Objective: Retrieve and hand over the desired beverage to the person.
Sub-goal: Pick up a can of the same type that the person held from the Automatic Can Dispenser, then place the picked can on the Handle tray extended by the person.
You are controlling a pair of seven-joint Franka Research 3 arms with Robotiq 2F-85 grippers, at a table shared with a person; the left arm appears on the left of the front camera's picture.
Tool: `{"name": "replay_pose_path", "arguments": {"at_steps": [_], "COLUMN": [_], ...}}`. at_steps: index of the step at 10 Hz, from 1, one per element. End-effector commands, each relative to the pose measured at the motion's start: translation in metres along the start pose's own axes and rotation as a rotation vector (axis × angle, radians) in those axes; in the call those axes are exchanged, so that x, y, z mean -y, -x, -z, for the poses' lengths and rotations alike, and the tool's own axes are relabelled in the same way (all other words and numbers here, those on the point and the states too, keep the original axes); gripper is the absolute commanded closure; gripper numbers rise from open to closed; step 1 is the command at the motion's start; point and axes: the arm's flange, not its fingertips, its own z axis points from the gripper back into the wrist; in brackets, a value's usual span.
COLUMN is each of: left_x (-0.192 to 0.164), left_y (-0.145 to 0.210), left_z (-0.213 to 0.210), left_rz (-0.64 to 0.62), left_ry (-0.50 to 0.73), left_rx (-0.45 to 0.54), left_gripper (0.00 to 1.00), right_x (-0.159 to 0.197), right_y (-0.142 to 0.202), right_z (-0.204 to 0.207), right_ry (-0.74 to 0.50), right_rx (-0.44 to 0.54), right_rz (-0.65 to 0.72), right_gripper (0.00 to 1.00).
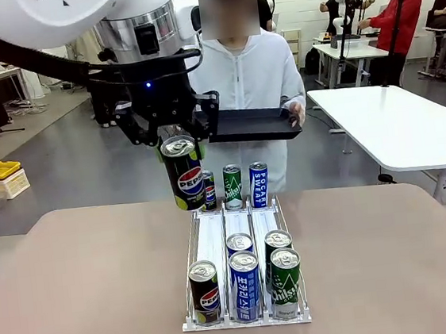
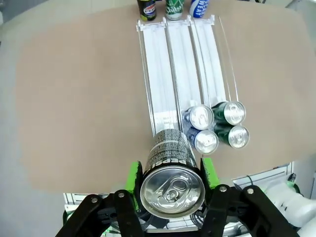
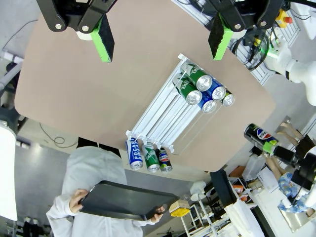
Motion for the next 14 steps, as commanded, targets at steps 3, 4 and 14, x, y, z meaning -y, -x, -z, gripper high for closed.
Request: {"name": "replay_pose_path", "arguments": {"at_steps": [3, 4, 14], "left_x": [-0.018, -0.021, -0.017], "left_y": [-0.044, -0.042, -0.038], "left_z": [0.017, 0.022, 0.027], "left_rz": [-0.026, 0.008, -0.040], "left_ry": [0.031, 0.054, 0.003], "left_rx": [-0.081, -0.071, -0.059], "left_gripper": [0.98, 0.98, 0.98], "right_x": [0.001, 0.001, 0.001], "right_y": [0.000, 0.000, 0.000], "right_z": [0.001, 0.001, 0.001], "right_ry": [-0.028, -0.028, -0.028], "right_rx": [0.005, 0.005, 0.005], "right_rz": [-0.008, -0.008, -0.008], "right_gripper": [0.00, 0.00, 0.00]}}
